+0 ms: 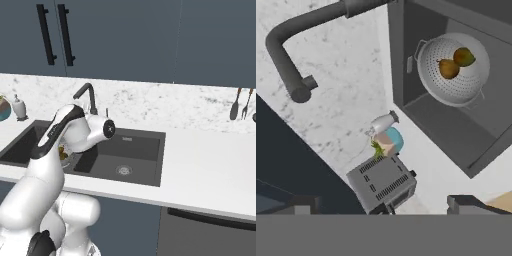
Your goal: Put the colander in the sink, put the pear, mango in the colander, and turn on the sink faucet and pour water over the colander.
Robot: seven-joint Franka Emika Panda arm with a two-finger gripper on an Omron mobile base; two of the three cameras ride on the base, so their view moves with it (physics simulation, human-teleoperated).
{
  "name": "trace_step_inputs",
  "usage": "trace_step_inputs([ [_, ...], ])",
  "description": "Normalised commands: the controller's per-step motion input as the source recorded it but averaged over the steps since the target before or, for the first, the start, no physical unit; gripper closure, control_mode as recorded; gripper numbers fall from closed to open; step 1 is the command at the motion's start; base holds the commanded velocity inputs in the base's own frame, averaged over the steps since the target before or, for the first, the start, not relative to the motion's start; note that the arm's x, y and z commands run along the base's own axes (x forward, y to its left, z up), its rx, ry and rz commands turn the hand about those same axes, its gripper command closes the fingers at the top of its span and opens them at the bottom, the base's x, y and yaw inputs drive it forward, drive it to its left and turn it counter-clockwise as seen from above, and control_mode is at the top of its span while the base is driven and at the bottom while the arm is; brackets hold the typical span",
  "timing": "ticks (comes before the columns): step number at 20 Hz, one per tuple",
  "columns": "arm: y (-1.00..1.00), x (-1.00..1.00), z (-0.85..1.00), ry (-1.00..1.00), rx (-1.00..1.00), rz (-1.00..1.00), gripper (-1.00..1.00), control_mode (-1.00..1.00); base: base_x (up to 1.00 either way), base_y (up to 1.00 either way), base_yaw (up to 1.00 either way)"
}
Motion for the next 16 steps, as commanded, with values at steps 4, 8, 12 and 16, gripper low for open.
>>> trace_step_inputs([
  [4, -0.02, 0.19, -0.02, 0.27, 0.00, 0.15, -1.00, -1.00, 0.00, 0.00, 0.00],
  [8, 0.09, 0.30, -0.12, 0.19, 0.00, 0.14, -1.00, -1.00, 0.00, 0.00, 0.00],
  [12, 0.17, 0.24, -0.14, 0.06, 0.00, 0.13, -1.00, -1.00, 0.00, 0.00, 0.00],
  [16, 0.16, 0.15, -0.11, 0.01, 0.04, 0.10, -1.00, -1.00, 0.00, 0.00, 0.00],
])
